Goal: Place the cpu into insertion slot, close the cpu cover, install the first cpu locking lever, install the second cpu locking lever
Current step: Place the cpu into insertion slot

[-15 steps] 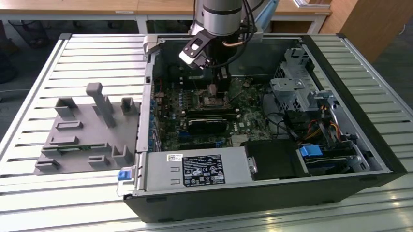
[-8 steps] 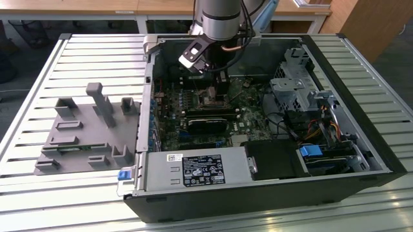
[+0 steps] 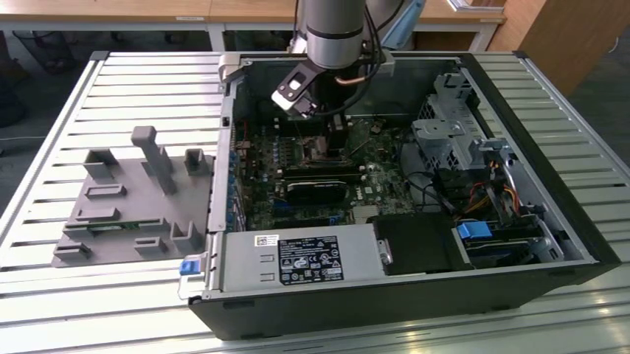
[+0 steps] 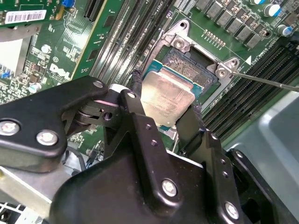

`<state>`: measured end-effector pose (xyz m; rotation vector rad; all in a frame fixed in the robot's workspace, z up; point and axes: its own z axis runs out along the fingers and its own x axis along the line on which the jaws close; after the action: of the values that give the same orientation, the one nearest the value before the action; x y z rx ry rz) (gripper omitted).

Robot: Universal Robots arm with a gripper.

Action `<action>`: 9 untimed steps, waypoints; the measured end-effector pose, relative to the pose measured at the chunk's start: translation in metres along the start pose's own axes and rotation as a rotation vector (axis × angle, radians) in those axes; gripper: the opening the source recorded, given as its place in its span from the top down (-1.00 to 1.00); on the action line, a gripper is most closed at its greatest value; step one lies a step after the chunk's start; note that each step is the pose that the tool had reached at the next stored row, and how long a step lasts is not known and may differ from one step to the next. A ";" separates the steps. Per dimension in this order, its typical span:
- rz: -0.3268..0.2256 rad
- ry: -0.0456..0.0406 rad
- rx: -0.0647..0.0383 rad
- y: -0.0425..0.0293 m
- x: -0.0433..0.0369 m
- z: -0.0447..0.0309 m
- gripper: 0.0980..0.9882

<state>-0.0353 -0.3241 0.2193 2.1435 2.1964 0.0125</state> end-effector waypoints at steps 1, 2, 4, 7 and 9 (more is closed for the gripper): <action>0.000 -0.0013 0.000 -0.0002 0.0000 0.0003 0.00; 0.000 -0.0042 0.000 -0.0002 0.0000 0.0004 0.00; -0.001 -0.0095 0.000 -0.0008 0.0001 0.0010 0.00; -0.003 -0.0101 0.000 -0.0019 0.0009 0.0043 0.00; -0.004 -0.0099 0.000 -0.0021 0.0017 0.0067 0.00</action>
<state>-0.0371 -0.3228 0.2124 2.1347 2.1950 0.0018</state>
